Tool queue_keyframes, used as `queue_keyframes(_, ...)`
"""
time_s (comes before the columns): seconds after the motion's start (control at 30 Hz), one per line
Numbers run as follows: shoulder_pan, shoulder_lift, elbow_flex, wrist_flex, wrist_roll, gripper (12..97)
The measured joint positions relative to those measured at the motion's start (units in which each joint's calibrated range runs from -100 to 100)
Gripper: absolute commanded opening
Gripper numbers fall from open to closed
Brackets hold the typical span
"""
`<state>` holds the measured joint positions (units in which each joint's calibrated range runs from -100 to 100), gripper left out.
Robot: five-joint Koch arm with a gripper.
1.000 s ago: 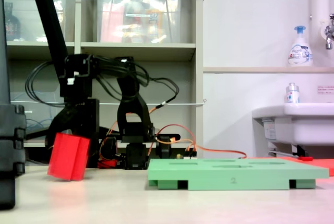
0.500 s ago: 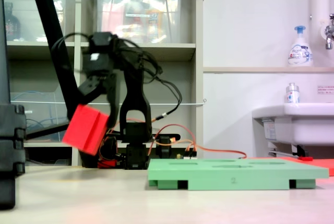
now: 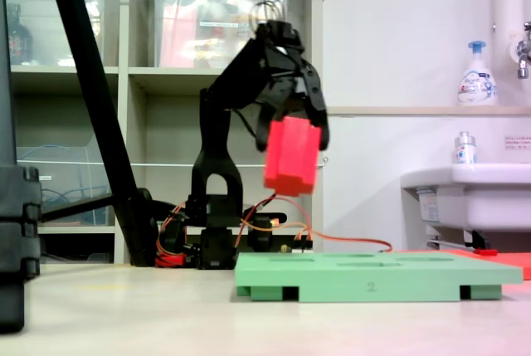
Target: Put the cross columnar block into the corresponding hole
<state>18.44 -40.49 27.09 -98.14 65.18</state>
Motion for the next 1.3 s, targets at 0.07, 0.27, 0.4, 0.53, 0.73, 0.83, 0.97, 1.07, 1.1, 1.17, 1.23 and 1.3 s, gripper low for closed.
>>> queue_keyframes(0.07,1.03,0.68,0.00,-0.10,1.37,36.2)
queue_keyframes(0.27,0.93,2.33,0.00,0.00,2.20,36.4)
queue_keyframes(0.4,-0.44,5.34,0.00,0.98,0.73,36.7)
queue_keyframes(0.53,-0.88,12.72,0.00,3.82,0.00,36.7)
queue_keyframes(0.73,-0.93,24.21,8.82,7.15,-0.44,36.7)
queue_keyframes(0.83,-0.88,27.91,9.90,10.28,-0.83,36.7)
queue_keyframes(0.97,-0.88,35.29,15.29,13.51,-0.83,36.6)
queue_keyframes(1.07,-0.83,42.00,23.32,13.61,-0.83,36.6)
queue_keyframes(1.1,-0.83,44.19,25.38,13.71,-0.88,36.6)
queue_keyframes(1.17,-0.73,47.74,28.52,13.80,-0.88,36.6)
queue_keyframes(1.23,-0.68,50.21,30.48,13.80,-0.88,36.6)
queue_keyframes(1.3,-0.59,51.44,30.77,13.71,-0.88,36.6)
